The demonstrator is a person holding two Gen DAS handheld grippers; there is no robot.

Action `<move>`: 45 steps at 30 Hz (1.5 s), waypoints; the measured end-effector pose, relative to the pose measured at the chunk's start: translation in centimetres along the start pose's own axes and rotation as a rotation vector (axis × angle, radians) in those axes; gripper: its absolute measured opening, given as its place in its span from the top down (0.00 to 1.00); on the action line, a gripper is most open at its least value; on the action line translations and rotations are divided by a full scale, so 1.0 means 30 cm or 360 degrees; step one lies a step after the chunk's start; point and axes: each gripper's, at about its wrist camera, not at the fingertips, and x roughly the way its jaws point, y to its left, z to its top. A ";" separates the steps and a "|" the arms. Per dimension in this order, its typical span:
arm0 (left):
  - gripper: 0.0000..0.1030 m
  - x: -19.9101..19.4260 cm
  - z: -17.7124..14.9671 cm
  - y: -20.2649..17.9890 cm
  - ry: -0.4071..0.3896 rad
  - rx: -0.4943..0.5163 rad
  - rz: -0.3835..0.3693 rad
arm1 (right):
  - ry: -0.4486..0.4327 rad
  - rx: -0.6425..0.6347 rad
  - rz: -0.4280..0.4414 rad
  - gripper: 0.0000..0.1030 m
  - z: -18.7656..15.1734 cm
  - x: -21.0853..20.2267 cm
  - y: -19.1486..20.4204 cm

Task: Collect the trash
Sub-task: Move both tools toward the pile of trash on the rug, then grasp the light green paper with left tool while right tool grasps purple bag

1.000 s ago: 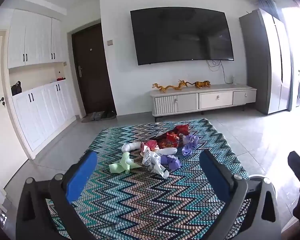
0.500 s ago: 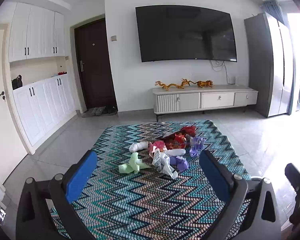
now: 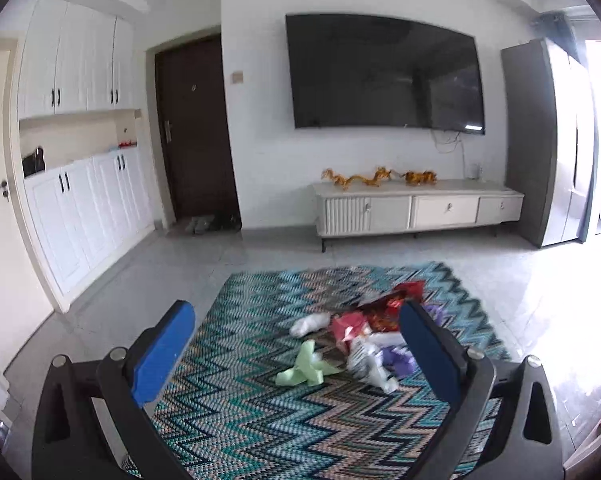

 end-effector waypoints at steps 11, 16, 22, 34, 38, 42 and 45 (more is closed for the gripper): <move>0.14 0.384 -0.175 0.068 0.0347 -0.0043 -0.0076 | 0.0386 -0.0027 0.0209 0.48 -0.147 0.445 -0.022; 0.15 0.592 -0.242 0.052 0.0498 -0.0067 -0.0092 | 0.0582 -0.0014 0.0320 0.51 -0.233 0.696 -0.039; 0.20 0.749 -0.320 0.063 0.0627 -0.0108 -0.0112 | 0.0762 -0.0015 0.0418 0.52 -0.312 0.918 -0.016; 0.67 0.776 -0.384 0.034 0.0687 -0.0153 -0.0258 | 0.0861 0.0001 0.0519 0.76 -0.381 1.063 0.015; 0.73 0.723 -0.372 0.032 0.0657 -0.0168 -0.0244 | 0.0814 0.0012 0.0497 0.76 -0.367 0.973 -0.014; 0.76 0.630 -0.345 0.029 0.0602 -0.0159 -0.0240 | 0.0762 0.0020 0.0480 0.76 -0.347 0.875 -0.030; 0.76 0.545 -0.315 0.016 0.0542 -0.0140 -0.0243 | 0.0708 0.0028 0.0482 0.76 -0.328 0.767 -0.045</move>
